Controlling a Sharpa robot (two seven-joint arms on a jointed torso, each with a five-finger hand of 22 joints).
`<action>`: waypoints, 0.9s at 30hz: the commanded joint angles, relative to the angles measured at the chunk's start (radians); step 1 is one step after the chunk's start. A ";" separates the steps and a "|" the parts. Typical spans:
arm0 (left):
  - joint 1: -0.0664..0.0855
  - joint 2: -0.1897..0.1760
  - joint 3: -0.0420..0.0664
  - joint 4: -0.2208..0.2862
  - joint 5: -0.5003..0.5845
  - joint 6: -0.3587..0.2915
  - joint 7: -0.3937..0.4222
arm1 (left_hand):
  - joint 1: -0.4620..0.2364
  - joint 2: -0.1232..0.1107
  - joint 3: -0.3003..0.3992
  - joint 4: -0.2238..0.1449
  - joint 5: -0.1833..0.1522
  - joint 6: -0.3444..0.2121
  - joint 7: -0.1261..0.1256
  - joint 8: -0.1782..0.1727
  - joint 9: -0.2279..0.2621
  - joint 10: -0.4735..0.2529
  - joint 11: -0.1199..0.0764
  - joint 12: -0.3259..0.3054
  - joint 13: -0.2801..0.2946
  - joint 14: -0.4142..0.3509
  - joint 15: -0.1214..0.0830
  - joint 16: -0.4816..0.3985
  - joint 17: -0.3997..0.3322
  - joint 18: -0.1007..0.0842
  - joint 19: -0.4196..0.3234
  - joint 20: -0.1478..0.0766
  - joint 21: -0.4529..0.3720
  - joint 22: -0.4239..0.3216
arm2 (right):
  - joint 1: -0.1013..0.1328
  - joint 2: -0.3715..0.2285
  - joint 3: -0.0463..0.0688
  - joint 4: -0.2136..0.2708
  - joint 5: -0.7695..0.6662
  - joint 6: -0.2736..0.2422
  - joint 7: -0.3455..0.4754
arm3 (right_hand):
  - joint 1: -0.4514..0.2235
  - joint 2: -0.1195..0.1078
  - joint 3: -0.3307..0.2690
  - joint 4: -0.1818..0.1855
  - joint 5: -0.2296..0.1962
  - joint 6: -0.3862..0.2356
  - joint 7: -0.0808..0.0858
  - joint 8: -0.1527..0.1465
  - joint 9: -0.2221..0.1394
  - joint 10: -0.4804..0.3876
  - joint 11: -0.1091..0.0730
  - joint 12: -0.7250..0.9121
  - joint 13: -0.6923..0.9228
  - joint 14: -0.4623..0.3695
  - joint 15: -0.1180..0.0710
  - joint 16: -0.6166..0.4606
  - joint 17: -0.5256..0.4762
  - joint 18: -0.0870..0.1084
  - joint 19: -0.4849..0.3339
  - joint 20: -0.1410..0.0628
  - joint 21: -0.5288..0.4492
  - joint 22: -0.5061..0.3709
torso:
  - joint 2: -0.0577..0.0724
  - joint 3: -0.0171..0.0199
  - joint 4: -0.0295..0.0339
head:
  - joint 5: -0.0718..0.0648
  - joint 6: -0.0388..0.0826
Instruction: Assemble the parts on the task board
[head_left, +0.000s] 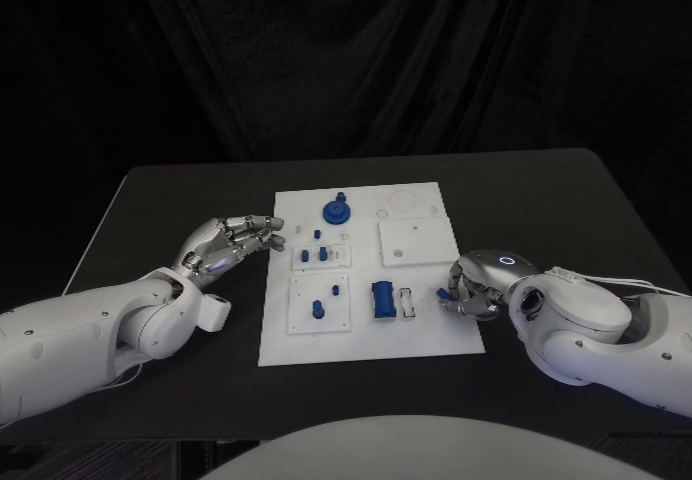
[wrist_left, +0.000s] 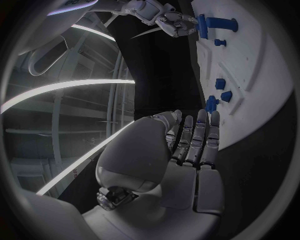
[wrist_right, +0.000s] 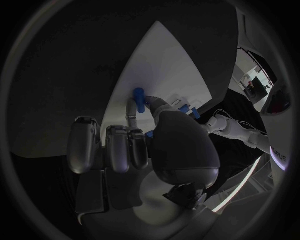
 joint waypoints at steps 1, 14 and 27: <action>-0.002 0.002 0.001 0.000 0.002 0.015 0.045 | -0.007 0.000 0.006 0.001 0.004 -0.006 0.002 0.006 -0.001 0.002 0.006 -0.005 -0.001 -0.006 0.003 0.003 -0.001 0.001 -0.006 -0.003 0.003 0.002 | -0.007 -0.007 -0.006 0.011 0.137 -0.053 0.028 | -0.008 0.006 0.114 -0.104 0.006 -0.005 -0.005 0.003 0.001 0.104 -0.006 0.002 0.263 0.073 -0.005 0.007 0.073 -0.003 0.040 -0.008 0.002 0.195 | 0.001 0.0005 -0.0008 | 0.001 0.000; -0.003 0.003 0.001 -0.001 0.002 0.014 0.041 | -0.007 0.000 0.007 0.002 0.004 -0.006 0.002 0.006 -0.001 0.002 0.006 -0.004 -0.001 -0.007 0.003 0.004 -0.001 0.000 -0.006 -0.003 0.003 0.002 | 0.007 0.005 -0.005 0.012 0.452 -0.117 0.099 | -0.051 0.010 0.120 -0.086 0.009 -0.009 -0.007 0.004 0.004 0.104 -0.007 0.002 0.263 0.074 -0.007 0.010 0.079 -0.003 0.041 -0.009 0.005 0.196 | 0.001 0.0006 0.0006 | 0.003 0.000; -0.003 0.007 0.001 -0.003 0.002 0.015 0.035 | -0.008 0.000 0.008 0.002 0.004 -0.006 0.003 0.007 -0.001 0.003 0.006 -0.004 -0.002 -0.007 0.003 0.004 -0.002 0.000 -0.007 -0.003 0.003 0.002 | 0.008 0.035 -0.005 0.002 0.525 -0.143 0.133 | -0.081 0.014 0.121 -0.071 0.009 -0.013 -0.006 0.004 0.007 0.104 -0.007 0.002 0.263 0.073 -0.006 0.008 0.073 -0.002 0.040 -0.009 0.002 0.194 | 0.001 0.0002 0.0001 | 0.006 0.000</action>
